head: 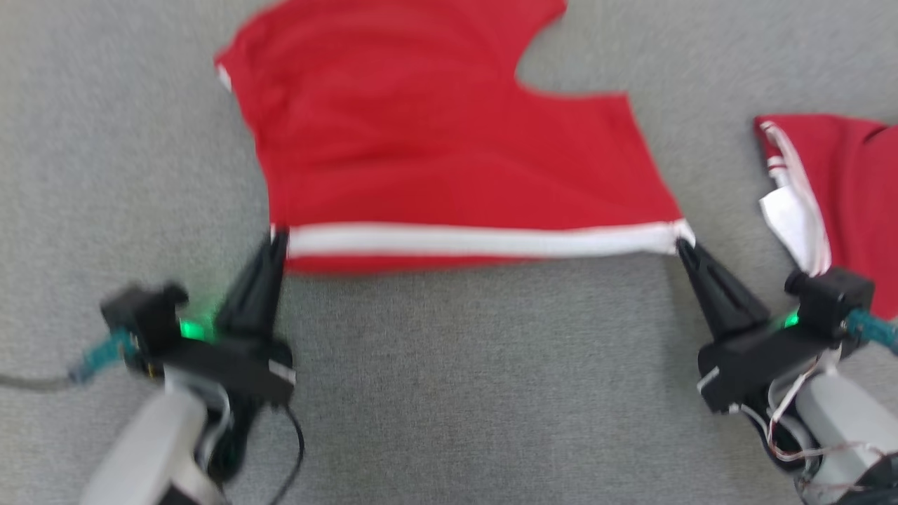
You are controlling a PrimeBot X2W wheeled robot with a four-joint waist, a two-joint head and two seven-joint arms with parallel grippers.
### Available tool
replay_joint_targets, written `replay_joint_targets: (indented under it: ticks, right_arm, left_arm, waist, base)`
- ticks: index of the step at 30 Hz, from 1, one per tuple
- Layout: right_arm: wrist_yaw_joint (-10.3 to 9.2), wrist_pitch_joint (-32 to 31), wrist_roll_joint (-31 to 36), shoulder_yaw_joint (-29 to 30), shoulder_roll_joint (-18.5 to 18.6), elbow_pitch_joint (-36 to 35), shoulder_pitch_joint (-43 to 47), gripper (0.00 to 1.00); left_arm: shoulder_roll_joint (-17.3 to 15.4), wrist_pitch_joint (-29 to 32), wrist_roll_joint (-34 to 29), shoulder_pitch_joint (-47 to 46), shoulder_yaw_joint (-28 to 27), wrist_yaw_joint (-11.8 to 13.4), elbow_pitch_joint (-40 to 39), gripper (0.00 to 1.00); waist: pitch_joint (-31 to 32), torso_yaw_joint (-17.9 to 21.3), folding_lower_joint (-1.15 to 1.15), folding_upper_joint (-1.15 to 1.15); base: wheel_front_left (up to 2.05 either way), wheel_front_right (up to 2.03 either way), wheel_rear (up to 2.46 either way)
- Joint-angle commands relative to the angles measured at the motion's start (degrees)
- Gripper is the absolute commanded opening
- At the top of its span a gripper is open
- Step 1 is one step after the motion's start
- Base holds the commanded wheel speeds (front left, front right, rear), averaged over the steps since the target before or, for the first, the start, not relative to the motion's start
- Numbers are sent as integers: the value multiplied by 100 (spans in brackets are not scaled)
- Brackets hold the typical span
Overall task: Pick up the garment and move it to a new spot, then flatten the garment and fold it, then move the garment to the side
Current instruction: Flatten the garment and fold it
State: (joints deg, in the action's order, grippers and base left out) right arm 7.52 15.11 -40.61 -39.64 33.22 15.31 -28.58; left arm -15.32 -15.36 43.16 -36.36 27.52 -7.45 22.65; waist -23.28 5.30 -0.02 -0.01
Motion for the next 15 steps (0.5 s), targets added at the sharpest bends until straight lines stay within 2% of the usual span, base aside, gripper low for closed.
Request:
replay_joint_targets:
  ticks: [1,10,15]
  right_arm:
    - [-6,-2,-39,17,-5,7,103,0]
    - [-6,-3,-261,-263,-59,209,1081,0]
    - [-6,-2,-373,-568,-3,212,1532,0]
  left_arm:
    - [80,41,34,432,37,-1,144,0]
    - [231,39,5,1630,183,-5,220,0]
    - [241,23,32,2178,35,0,246,0]
  waist:
    - [420,95,2,1]
    - [1477,50,2,1]
    - [1936,12,2,1]
  base:
    - [0,0,0]
    - [0,0,0]
    - [0,0,0]
